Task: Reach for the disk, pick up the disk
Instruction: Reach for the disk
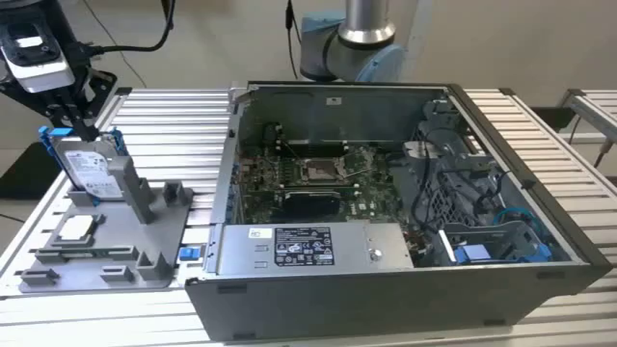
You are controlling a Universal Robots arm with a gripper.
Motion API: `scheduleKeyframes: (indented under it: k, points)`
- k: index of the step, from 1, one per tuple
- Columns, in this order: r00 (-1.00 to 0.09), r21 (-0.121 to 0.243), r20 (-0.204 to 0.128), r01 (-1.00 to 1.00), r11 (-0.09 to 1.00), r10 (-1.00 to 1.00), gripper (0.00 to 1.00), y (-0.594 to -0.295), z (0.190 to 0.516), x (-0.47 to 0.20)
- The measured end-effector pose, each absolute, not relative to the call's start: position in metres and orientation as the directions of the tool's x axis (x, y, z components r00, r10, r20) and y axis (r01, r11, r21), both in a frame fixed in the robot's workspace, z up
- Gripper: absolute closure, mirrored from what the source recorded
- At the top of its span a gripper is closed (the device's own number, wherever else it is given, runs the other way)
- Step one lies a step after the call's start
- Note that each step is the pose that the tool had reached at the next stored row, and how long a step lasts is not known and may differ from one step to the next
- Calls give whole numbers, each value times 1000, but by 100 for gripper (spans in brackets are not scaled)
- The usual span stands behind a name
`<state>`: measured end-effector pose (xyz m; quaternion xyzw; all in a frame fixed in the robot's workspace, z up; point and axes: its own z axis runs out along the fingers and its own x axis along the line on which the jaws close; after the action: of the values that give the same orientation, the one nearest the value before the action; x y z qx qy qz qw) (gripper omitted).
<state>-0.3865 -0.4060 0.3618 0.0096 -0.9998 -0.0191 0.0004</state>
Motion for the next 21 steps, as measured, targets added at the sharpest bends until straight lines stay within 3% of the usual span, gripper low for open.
scheduleKeyframes:
  k: [14,21]
  points:
    - [-1000,38,1,-19,999,-19,100,-405,362,-387]
    - [-1000,38,0,-19,999,-19,100,-378,360,-393]
